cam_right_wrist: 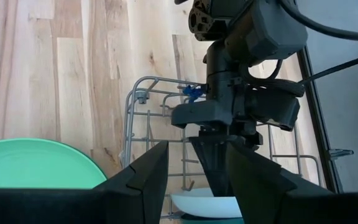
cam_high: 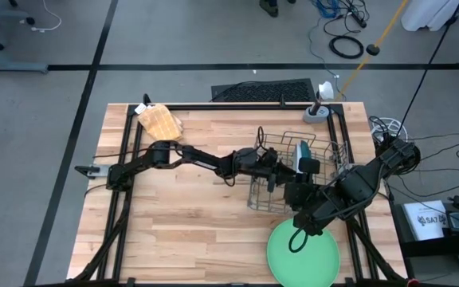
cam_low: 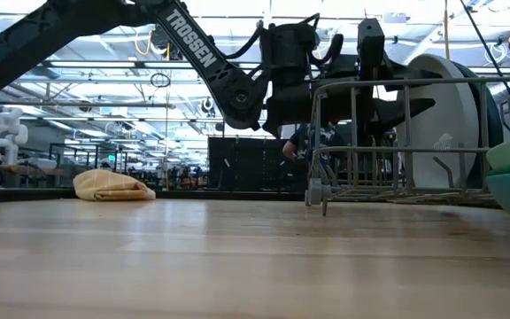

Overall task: Sort dishes
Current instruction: Put the white plate in the dish rack, then put the light green plate in the dish rack

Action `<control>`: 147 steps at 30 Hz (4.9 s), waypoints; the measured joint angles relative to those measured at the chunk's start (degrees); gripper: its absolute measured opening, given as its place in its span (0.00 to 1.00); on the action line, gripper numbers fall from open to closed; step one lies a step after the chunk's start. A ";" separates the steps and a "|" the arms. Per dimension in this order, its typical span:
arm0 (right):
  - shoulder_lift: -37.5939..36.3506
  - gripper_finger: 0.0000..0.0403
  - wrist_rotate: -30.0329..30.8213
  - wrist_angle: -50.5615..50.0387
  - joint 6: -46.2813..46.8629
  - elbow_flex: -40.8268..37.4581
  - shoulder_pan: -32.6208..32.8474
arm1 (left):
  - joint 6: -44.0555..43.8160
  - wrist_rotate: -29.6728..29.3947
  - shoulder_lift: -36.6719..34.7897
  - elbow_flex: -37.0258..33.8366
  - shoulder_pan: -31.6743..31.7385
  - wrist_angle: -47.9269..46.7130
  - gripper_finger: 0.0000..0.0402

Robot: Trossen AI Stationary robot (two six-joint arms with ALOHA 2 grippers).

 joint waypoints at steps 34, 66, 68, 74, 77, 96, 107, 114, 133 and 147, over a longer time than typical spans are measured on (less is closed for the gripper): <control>0.00 0.39 1.85 -1.38 1.93 0.00 5.59 | 5.43 4.28 -6.85 -6.77 2.83 -1.23 0.01; -7.67 0.39 12.46 1.27 -7.53 0.04 7.54 | 64.36 -24.04 -17.32 -3.12 -26.27 -48.92 0.46; -7.67 0.39 12.18 1.33 -7.39 0.04 7.54 | 67.29 -25.23 -14.41 2.69 -27.26 -54.57 0.47; -7.67 0.39 11.97 1.54 -7.41 0.04 7.98 | 72.27 -25.06 -8.69 13.38 -29.24 -66.69 0.48; -7.67 0.39 11.96 1.86 -7.53 0.04 8.35 | 73.86 -24.64 -7.52 13.98 -30.03 -67.71 0.48; -7.65 0.39 12.26 3.33 -8.58 0.04 8.66 | 79.73 -24.55 -2.56 14.03 -31.41 -60.69 0.42; -7.63 0.39 12.37 3.45 -8.60 0.02 8.63 | 79.74 -22.41 -2.12 14.03 -31.32 -59.06 0.12; -7.63 0.39 12.39 3.52 -8.55 0.00 8.63 | 79.82 -21.77 -0.88 14.16 -31.19 -57.42 0.08; -7.61 0.39 12.35 3.35 -8.54 0.00 8.66 | 79.73 -24.44 -0.83 22.52 -31.50 -74.47 0.01; -7.61 0.39 12.15 3.43 -8.45 0.00 8.63 | 71.97 -26.60 -1.15 26.05 -32.68 -92.77 0.00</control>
